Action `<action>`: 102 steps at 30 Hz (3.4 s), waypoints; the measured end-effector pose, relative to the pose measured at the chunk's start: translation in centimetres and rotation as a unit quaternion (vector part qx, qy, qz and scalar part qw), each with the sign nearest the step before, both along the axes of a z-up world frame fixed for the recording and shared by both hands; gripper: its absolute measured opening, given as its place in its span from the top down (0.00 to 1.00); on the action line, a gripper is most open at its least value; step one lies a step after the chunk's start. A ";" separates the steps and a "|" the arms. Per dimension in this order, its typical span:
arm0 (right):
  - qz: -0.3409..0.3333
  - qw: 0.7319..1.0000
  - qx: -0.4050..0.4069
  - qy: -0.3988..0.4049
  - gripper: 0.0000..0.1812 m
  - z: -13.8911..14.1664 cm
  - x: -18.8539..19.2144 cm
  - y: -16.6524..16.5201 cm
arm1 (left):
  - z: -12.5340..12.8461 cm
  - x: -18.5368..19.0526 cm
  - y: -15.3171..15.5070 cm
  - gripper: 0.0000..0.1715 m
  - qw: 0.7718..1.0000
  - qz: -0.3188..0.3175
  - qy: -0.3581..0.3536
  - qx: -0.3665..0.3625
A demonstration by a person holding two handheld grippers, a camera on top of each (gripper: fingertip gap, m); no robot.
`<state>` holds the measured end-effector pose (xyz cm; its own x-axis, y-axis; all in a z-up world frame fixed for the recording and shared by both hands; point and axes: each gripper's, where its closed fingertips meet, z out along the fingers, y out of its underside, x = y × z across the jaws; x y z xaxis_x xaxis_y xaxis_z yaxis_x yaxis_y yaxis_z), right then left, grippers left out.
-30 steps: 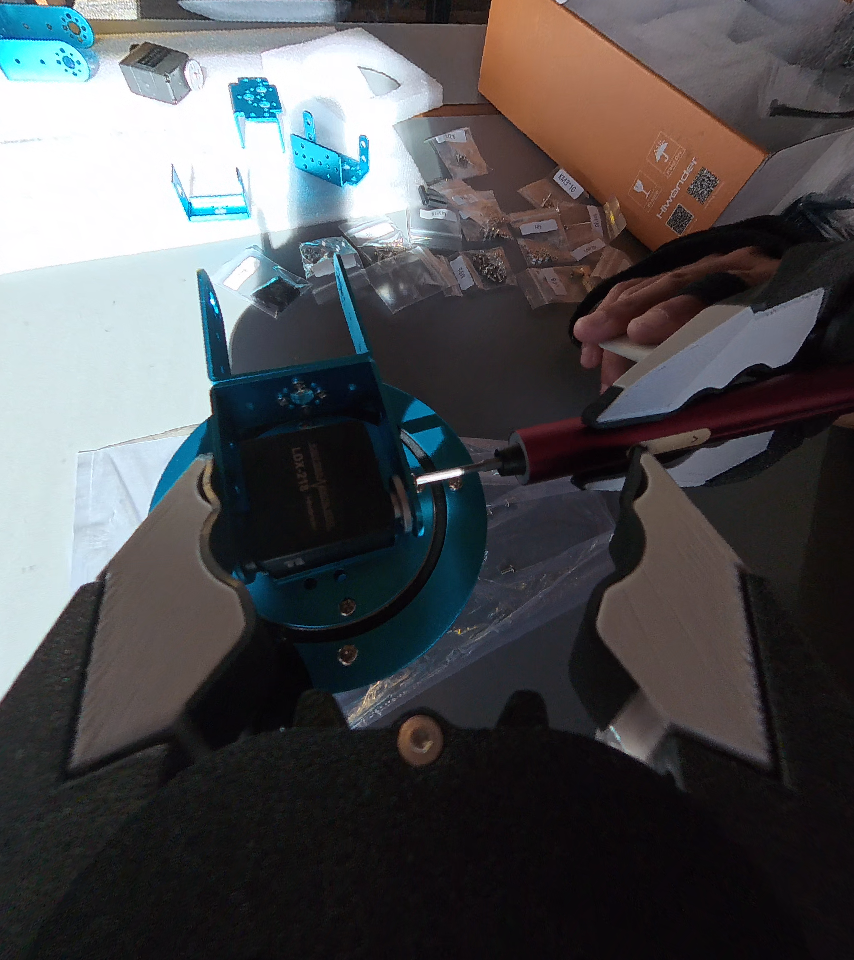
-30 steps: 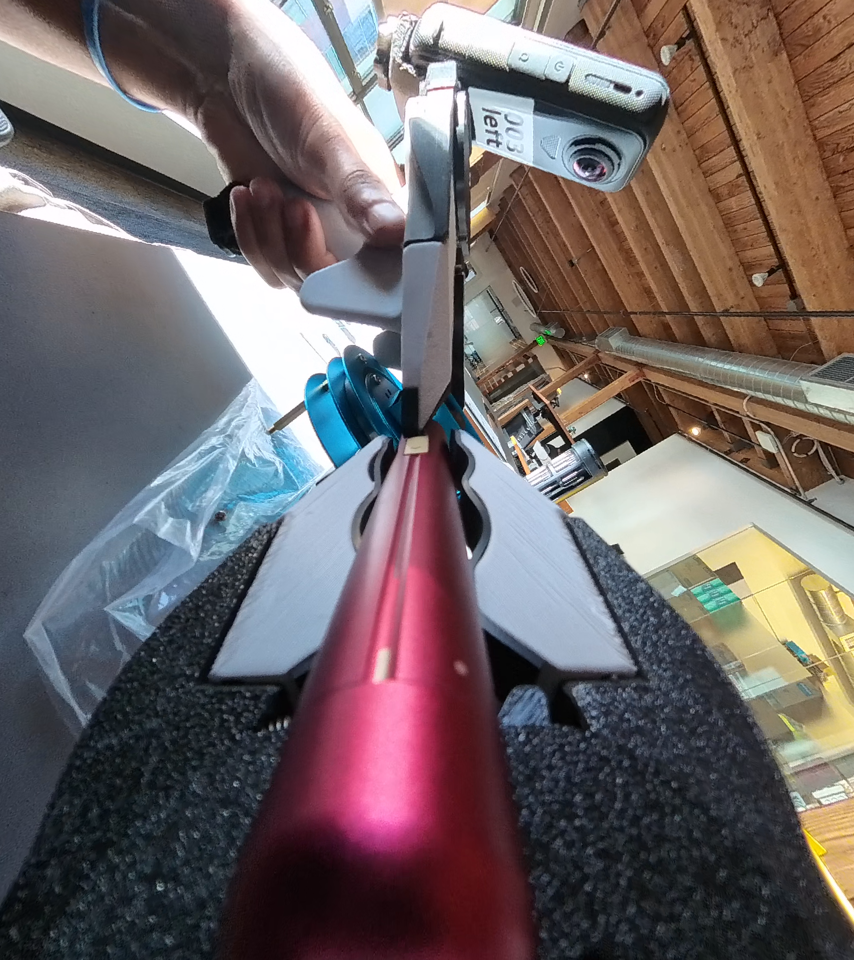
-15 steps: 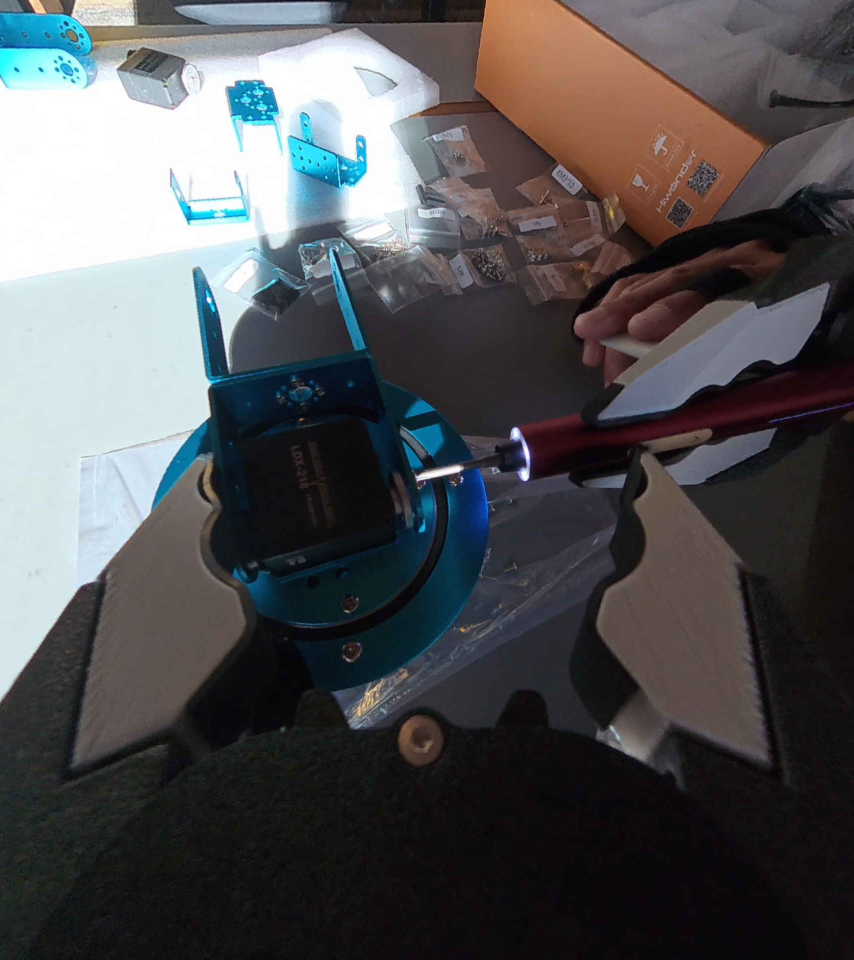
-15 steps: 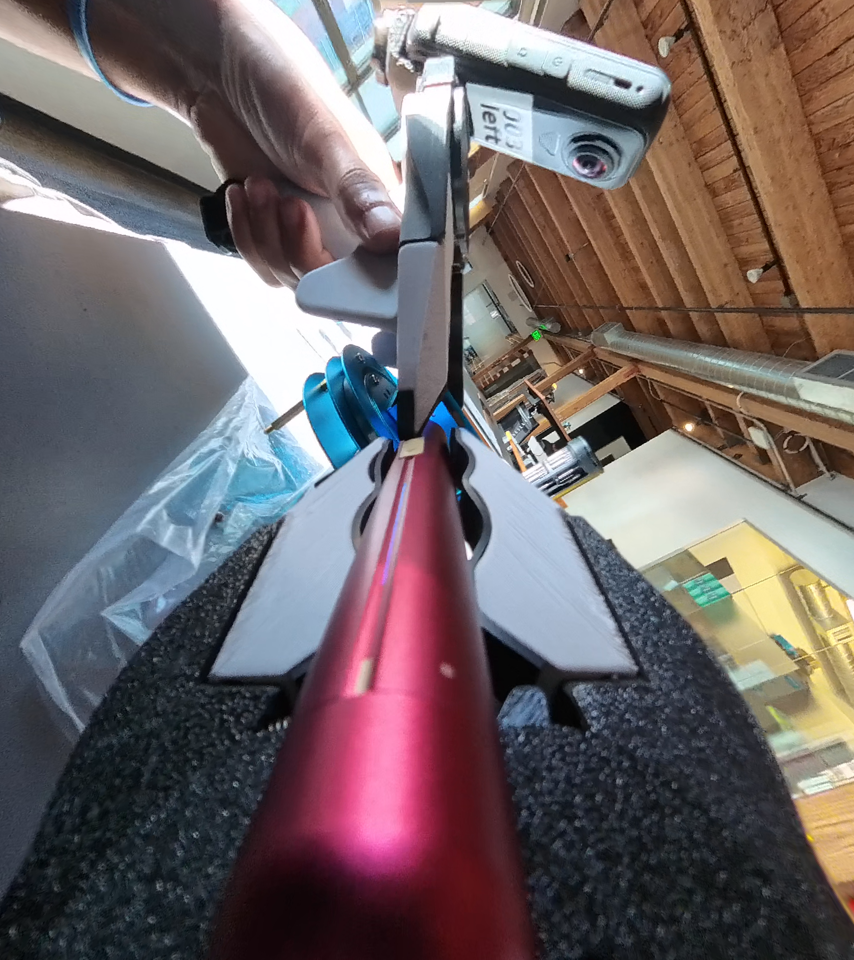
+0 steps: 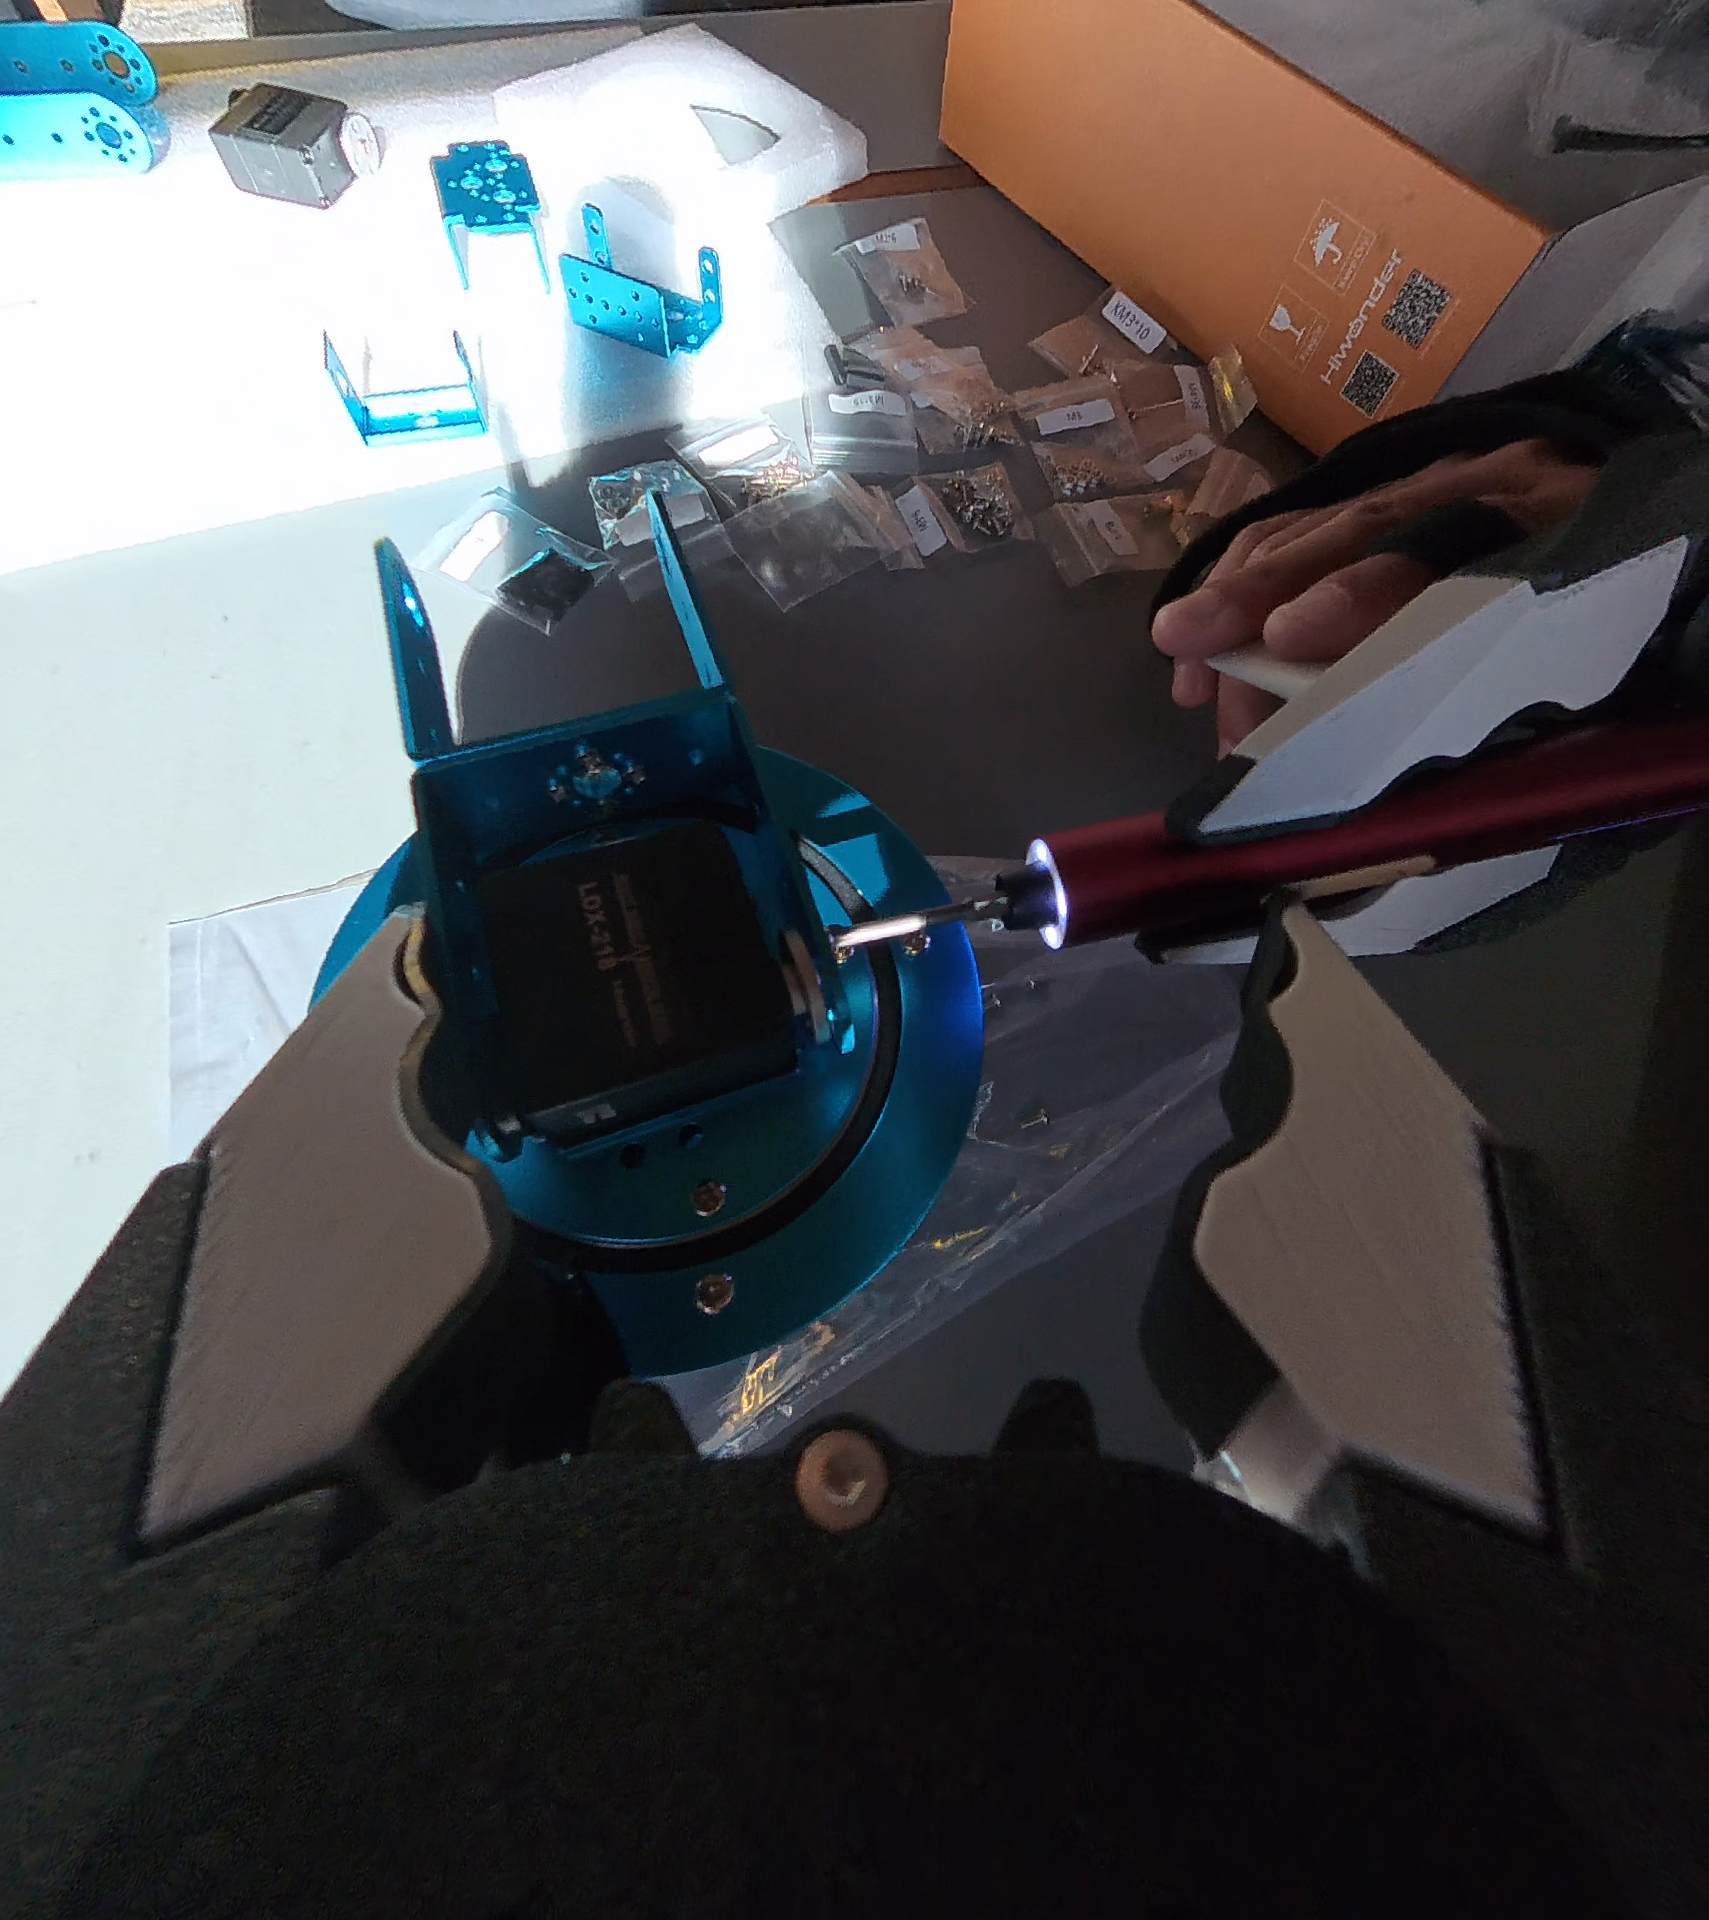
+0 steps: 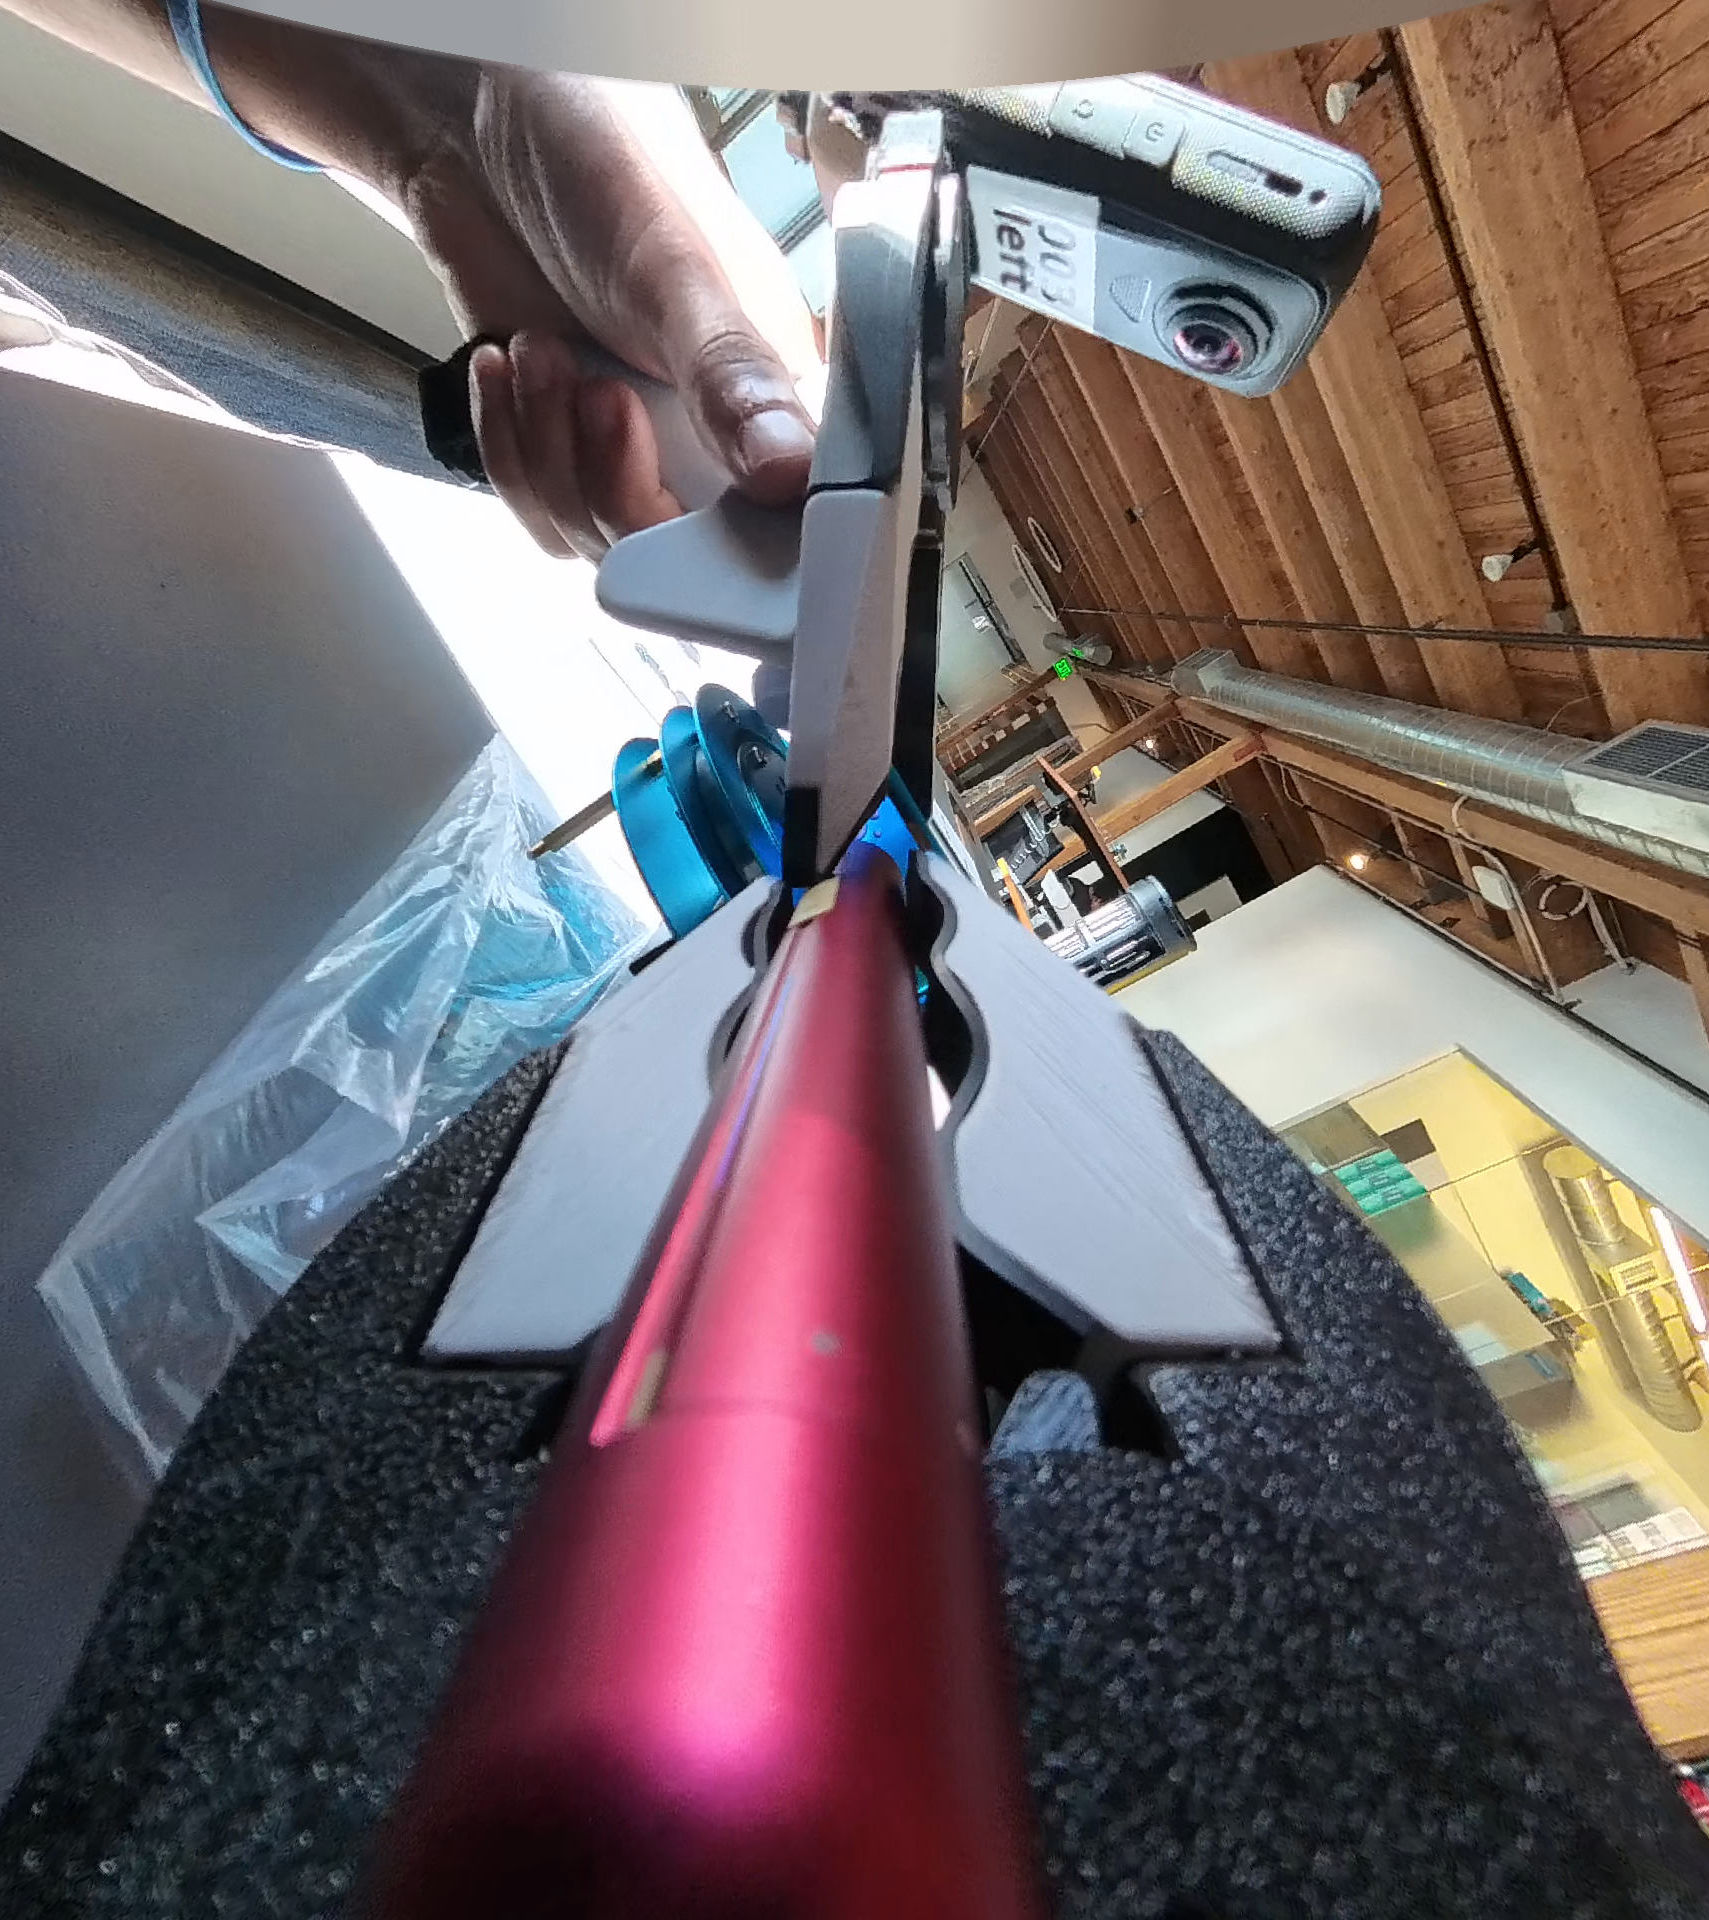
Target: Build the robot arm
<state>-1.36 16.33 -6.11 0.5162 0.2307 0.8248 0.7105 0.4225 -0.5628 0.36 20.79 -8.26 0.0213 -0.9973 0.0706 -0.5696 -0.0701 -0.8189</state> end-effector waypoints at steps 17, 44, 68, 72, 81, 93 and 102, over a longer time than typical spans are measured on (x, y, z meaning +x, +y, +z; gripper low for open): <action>-0.045 0.998 -0.037 0.002 0.87 -1.1 1.2 1.4 | -0.7 -0.2 1.2 0.26 0.998 0.007 0.021 0.059; -0.199 0.809 -0.446 0.327 0.68 -3.2 -0.5 -9.5 | -5.1 -9.8 -8.2 0.60 0.860 -0.429 0.043 0.271; -0.294 0.641 -0.551 0.446 0.89 -9.4 -8.2 -12.3 | -3.5 -9.4 -9.3 0.65 0.755 -0.358 -0.124 0.536; -0.190 0.558 -0.595 0.547 0.90 -8.0 -8.0 -13.4 | -4.3 -7.7 -10.3 0.61 0.693 -0.367 -0.136 0.605; -0.073 0.518 -0.617 0.588 0.89 -3.1 -7.3 -14.9 | -2.7 -5.0 -11.4 0.88 0.649 -0.311 -0.197 0.666; -0.092 0.927 -0.216 0.293 0.74 8.3 -0.3 -14.1 | 2.9 -7.2 -11.8 0.89 0.802 -0.588 -0.033 0.099; 0.039 0.909 -0.225 0.349 0.64 8.1 1.6 -12.8 | 5.0 -7.5 -10.6 0.89 0.786 -0.604 0.061 -0.117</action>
<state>0.22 3.55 2.01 0.8449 0.5220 0.1170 0.0926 0.0728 -0.9930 -7.11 10.14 -3.28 -0.9097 -0.2558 0.3271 -0.4109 0.4414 -0.7977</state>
